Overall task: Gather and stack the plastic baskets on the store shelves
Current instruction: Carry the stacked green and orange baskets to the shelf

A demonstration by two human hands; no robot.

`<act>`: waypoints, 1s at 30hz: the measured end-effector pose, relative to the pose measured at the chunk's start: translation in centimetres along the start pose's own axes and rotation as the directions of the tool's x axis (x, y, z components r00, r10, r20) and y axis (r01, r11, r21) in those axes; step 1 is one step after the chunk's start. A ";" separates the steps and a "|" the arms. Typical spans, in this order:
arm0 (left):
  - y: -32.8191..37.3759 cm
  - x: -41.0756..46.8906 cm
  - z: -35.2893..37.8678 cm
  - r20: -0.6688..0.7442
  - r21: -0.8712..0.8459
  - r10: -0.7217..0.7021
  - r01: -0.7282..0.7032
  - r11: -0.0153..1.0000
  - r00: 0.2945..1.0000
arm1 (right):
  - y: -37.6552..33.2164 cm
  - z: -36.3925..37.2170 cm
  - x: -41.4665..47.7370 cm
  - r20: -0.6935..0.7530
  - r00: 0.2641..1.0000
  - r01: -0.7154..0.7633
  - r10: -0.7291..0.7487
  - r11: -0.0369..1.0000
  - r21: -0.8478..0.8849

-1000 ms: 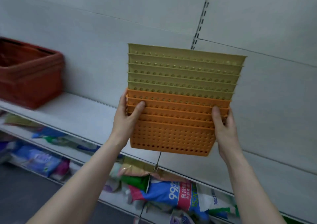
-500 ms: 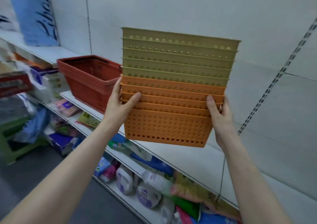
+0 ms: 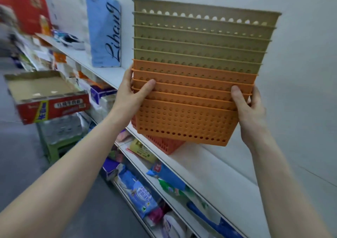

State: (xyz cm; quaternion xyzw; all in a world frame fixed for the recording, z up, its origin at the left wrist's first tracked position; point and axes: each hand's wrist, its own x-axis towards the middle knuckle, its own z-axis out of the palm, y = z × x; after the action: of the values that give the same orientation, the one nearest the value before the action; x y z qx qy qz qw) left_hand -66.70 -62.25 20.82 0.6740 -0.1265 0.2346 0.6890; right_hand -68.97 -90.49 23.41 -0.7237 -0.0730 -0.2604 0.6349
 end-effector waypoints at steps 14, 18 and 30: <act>-9.4 24.1 -11.5 -0.121 0.064 0.069 -0.062 0.996 0.990 | 5.9 22.3 20.8 0.098 0.992 0.075 -0.082 0.994 0.079; -13.2 30.3 -15.7 -0.128 0.063 0.066 -0.059 0.996 0.990 | 7.8 28.9 25.0 0.101 0.991 0.080 -0.086 0.995 0.060; -25.3 48.1 -28.8 0.061 0.015 0.024 -0.025 1.000 0.998 | 14.8 48.7 31.6 -0.064 0.998 0.015 -0.015 1.000 -0.003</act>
State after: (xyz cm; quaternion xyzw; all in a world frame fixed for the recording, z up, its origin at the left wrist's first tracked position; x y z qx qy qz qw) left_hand -17.00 -26.01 20.69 0.6845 -0.1537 0.2233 0.6768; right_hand -21.66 -53.72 22.41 -0.7151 -0.0579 -0.2882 0.6342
